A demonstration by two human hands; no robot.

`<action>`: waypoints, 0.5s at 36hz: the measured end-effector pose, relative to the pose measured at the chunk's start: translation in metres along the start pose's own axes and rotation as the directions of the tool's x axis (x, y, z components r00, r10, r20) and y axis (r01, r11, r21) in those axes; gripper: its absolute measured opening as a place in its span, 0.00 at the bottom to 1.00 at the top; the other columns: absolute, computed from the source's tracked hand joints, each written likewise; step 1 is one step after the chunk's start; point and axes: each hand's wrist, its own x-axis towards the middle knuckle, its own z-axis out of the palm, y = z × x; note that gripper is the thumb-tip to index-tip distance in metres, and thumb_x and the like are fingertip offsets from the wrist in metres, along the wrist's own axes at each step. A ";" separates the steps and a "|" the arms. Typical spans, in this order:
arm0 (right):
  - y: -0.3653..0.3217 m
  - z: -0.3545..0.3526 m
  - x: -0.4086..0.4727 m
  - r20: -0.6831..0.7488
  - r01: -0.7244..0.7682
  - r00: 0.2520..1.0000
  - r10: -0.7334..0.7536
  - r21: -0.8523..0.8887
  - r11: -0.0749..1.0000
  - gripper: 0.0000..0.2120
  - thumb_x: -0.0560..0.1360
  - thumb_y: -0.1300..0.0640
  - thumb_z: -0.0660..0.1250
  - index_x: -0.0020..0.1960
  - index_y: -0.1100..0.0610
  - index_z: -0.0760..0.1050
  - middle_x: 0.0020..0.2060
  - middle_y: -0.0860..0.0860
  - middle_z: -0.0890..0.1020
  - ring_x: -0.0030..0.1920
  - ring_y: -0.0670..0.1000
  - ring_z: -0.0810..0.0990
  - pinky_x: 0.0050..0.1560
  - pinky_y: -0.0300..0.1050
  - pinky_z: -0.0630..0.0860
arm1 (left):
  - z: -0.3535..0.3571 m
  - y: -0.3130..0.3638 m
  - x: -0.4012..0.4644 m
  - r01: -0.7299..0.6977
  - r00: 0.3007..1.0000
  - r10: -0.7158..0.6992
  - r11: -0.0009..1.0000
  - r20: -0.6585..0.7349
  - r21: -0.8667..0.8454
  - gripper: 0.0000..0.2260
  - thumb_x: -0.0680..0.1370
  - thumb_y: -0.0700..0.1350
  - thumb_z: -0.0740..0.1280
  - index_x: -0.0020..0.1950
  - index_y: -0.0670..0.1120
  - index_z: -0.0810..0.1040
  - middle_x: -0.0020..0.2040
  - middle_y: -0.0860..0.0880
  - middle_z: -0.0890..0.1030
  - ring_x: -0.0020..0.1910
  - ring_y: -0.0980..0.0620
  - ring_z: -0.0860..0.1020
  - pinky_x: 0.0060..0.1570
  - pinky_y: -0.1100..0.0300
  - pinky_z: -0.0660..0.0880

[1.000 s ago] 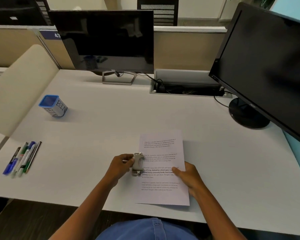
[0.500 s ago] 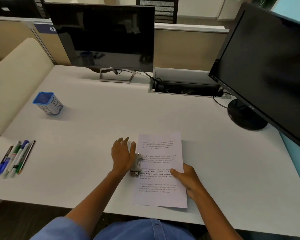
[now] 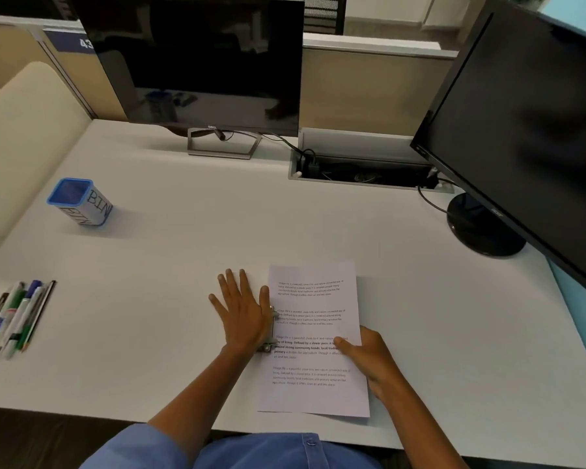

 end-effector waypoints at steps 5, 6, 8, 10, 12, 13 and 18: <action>-0.002 0.000 0.000 -0.005 -0.007 1.000 0.007 -0.012 1.000 0.13 0.80 0.58 0.74 0.64 0.48 0.82 0.55 0.47 0.89 0.52 0.50 0.89 0.49 0.44 0.86 | 0.008 -0.008 0.002 0.018 0.999 -0.016 0.999 -0.047 0.038 0.34 0.85 0.62 0.44 0.86 0.45 0.41 0.85 0.43 0.38 0.84 0.45 0.34 0.81 0.35 0.38; -0.002 0.000 0.001 -0.005 -0.011 1.000 0.011 -0.015 1.000 0.13 0.80 0.58 0.74 0.64 0.48 0.82 0.55 0.46 0.89 0.52 0.50 0.89 0.50 0.44 0.86 | 0.010 -0.009 0.002 0.019 0.998 -0.016 0.999 -0.056 0.044 0.34 0.85 0.62 0.43 0.86 0.45 0.41 0.85 0.44 0.38 0.84 0.45 0.34 0.81 0.35 0.38; -0.002 0.000 0.001 -0.003 -0.020 1.000 0.020 -0.009 1.000 0.12 0.80 0.57 0.74 0.63 0.47 0.83 0.54 0.45 0.89 0.51 0.49 0.89 0.50 0.45 0.86 | 0.012 -0.009 0.002 0.028 0.997 -0.024 0.998 -0.069 0.053 0.34 0.84 0.63 0.42 0.86 0.45 0.41 0.85 0.44 0.38 0.84 0.46 0.34 0.81 0.35 0.37; -0.003 0.000 0.000 -0.002 -0.027 1.000 0.027 -0.003 1.000 0.12 0.80 0.57 0.74 0.62 0.46 0.83 0.53 0.44 0.89 0.50 0.48 0.89 0.48 0.43 0.86 | 0.013 -0.010 0.002 0.037 0.997 -0.032 0.998 -0.076 0.060 0.34 0.84 0.63 0.41 0.86 0.45 0.41 0.85 0.43 0.38 0.84 0.46 0.35 0.81 0.35 0.38; -0.004 0.000 0.000 -0.003 -0.030 1.000 0.030 0.003 1.000 0.12 0.80 0.57 0.74 0.61 0.45 0.83 0.52 0.43 0.90 0.50 0.47 0.90 0.46 0.41 0.85 | 0.014 -0.010 0.002 0.039 0.996 -0.033 0.997 -0.082 0.069 0.34 0.84 0.62 0.41 0.86 0.45 0.41 0.85 0.43 0.38 0.84 0.46 0.35 0.80 0.34 0.39; -0.004 0.000 0.001 -0.003 -0.032 0.999 0.032 0.005 0.999 0.12 0.80 0.57 0.74 0.61 0.45 0.83 0.52 0.43 0.90 0.50 0.47 0.90 0.46 0.41 0.85 | 0.014 -0.011 0.003 0.038 0.996 -0.031 0.996 -0.086 0.075 0.34 0.84 0.62 0.41 0.86 0.45 0.41 0.85 0.43 0.38 0.84 0.46 0.35 0.80 0.34 0.39; -0.004 0.001 0.002 -0.014 -0.039 0.999 0.039 -0.005 0.999 0.13 0.80 0.58 0.74 0.61 0.44 0.82 0.53 0.43 0.89 0.51 0.47 0.89 0.50 0.45 0.86 | 0.019 -0.017 0.003 0.026 0.990 -0.011 0.994 -0.138 0.102 0.32 0.85 0.59 0.45 0.86 0.46 0.42 0.86 0.43 0.40 0.85 0.45 0.37 0.80 0.32 0.41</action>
